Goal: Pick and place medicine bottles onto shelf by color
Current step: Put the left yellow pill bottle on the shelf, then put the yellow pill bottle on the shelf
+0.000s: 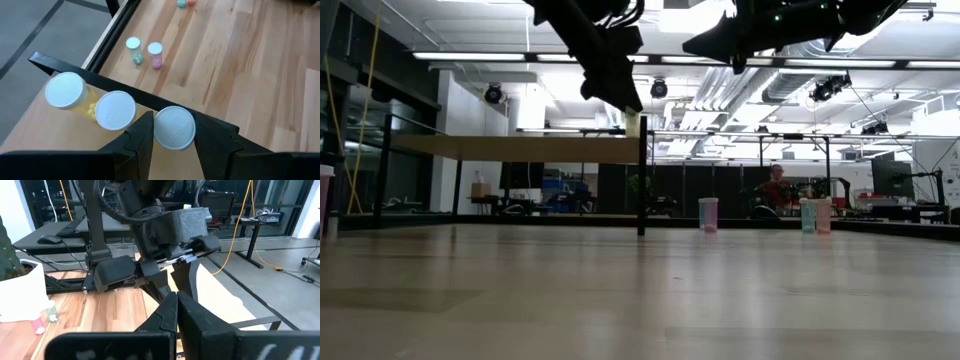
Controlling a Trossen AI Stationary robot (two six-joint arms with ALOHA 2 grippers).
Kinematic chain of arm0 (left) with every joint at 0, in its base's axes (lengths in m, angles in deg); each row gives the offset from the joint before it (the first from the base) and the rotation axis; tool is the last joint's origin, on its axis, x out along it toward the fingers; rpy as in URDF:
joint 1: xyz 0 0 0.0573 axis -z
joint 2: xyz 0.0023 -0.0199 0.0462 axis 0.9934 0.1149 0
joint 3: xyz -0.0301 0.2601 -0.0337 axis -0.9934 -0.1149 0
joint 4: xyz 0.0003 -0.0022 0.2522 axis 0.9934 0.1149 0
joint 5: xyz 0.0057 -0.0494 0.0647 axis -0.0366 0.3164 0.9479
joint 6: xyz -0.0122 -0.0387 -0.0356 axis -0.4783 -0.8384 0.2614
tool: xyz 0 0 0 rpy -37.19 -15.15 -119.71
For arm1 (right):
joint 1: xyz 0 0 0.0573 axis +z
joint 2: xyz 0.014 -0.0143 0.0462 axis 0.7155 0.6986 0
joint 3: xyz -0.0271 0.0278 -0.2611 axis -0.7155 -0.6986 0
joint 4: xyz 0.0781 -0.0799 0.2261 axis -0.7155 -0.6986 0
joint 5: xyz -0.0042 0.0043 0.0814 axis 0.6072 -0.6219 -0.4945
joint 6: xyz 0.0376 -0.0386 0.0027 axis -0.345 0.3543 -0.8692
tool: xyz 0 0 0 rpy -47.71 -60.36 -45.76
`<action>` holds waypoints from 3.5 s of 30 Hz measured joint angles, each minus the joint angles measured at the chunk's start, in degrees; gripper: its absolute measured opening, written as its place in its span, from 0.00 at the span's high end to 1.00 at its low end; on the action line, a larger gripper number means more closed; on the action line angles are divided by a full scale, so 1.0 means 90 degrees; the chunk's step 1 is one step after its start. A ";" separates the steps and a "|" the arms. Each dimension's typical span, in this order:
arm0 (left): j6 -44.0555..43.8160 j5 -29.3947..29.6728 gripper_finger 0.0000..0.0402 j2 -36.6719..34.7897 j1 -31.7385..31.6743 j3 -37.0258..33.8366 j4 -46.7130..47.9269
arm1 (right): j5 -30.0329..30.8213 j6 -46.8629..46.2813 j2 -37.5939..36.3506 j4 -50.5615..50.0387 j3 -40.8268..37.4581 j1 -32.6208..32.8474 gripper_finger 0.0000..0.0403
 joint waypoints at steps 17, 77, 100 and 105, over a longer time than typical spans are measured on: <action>0.0168 0.0290 0.71 -0.0058 -0.0036 0.0000 0.0028 | 0.0002 -0.0047 0.0000 -0.0012 0.0000 0.0000 1.00; 0.0153 0.0246 0.46 -0.0776 -0.0034 -0.0007 0.0264 | 0.0002 -0.0212 0.0002 -0.0012 0.0000 0.0002 1.00; -0.0653 -0.0053 0.46 -0.4728 0.1124 -0.5595 -0.5906 | -0.0073 0.0017 -0.0871 -0.1604 -0.0007 0.0002 1.00; -0.0838 -0.0067 0.46 -0.4949 0.1486 -0.6754 -0.7814 | -0.0075 0.0093 -0.1042 -0.2133 -0.0007 0.0050 1.00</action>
